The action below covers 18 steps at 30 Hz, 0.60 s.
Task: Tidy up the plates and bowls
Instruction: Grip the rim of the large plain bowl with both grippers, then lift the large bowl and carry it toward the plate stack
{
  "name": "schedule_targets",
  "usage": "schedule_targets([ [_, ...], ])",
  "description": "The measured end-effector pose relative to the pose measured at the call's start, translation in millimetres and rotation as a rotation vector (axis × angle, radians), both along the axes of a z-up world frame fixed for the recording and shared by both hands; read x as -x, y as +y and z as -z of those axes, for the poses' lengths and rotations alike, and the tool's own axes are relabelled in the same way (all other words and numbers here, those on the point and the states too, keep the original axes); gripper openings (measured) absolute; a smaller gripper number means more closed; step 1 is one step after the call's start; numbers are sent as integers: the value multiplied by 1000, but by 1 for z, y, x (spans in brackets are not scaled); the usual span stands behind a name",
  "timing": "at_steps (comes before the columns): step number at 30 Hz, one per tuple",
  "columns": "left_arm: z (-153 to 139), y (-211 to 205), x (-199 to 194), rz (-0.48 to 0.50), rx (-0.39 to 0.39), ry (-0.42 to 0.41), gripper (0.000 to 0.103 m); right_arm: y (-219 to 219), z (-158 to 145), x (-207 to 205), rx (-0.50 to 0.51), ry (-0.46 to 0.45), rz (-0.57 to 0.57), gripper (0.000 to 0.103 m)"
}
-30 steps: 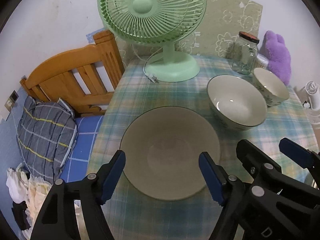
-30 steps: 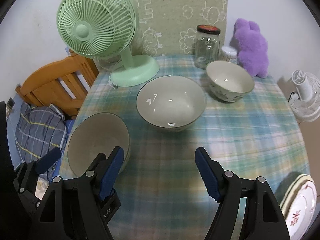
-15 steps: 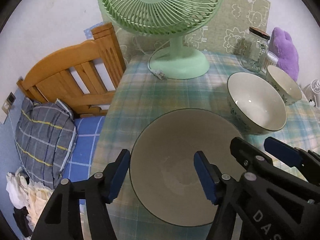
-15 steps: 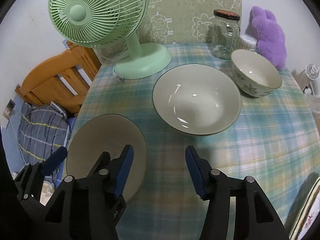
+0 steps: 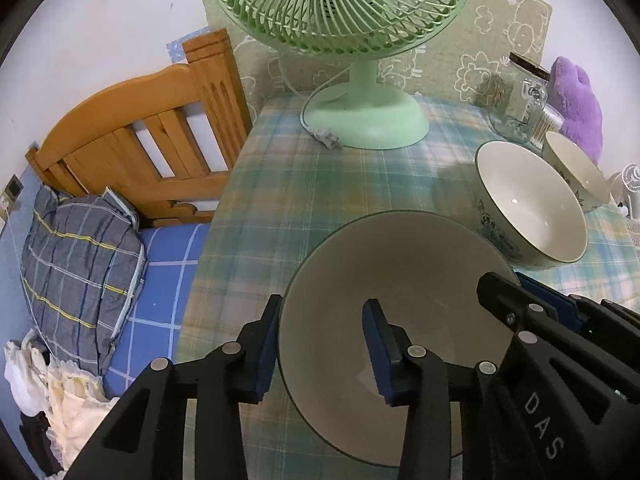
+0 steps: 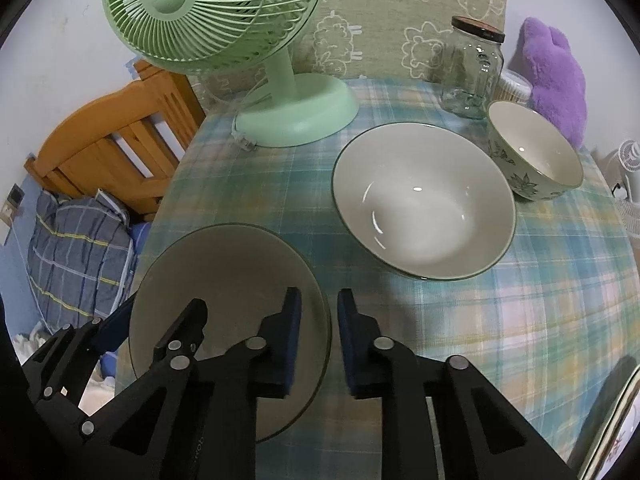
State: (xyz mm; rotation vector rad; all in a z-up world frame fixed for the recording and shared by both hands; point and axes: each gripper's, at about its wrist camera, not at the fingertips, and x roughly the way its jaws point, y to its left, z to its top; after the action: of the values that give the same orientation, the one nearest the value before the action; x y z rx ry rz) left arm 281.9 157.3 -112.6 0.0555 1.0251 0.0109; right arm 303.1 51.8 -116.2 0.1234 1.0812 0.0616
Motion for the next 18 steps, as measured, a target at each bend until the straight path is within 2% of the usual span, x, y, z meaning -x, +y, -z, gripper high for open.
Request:
schedule_targets([
  [11, -1, -1, 7, 6, 35, 18, 37, 5, -5, 7, 44, -11, 4, 18],
  [18, -4, -18, 24, 23, 46, 26, 37, -10, -8, 23, 51, 4, 23, 19],
])
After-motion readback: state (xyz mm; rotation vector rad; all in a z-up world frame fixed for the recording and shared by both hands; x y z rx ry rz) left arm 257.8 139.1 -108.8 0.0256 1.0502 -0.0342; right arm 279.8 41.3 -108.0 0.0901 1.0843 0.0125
